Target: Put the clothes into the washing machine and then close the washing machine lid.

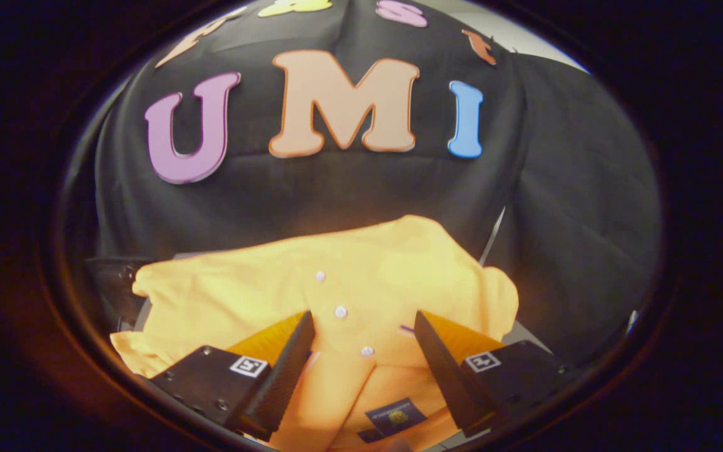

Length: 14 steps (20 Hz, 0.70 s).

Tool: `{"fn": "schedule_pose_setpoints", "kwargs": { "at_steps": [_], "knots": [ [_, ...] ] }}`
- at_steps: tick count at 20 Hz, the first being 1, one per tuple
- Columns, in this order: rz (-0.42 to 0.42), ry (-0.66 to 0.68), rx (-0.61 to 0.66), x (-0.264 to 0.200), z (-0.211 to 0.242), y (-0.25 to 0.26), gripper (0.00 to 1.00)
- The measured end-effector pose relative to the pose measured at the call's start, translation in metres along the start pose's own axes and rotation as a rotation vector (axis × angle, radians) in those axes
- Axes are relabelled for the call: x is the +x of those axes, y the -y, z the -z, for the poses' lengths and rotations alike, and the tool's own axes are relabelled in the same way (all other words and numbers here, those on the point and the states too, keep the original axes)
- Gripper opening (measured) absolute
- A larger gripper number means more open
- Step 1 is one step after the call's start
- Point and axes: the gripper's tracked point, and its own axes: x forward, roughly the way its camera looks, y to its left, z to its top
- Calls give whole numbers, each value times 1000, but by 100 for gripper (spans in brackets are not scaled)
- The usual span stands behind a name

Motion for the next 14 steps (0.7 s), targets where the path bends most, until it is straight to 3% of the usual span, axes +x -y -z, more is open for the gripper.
{"fn": "schedule_pose_setpoints", "kwargs": {
  "at_steps": [5,12,14],
  "knots": [
    [-13,15,2,-2,-3,3,79],
    [62,-26,33,-20,-3,-2,1],
    [50,-13,44,-24,-3,-8,0]
  ]
}}
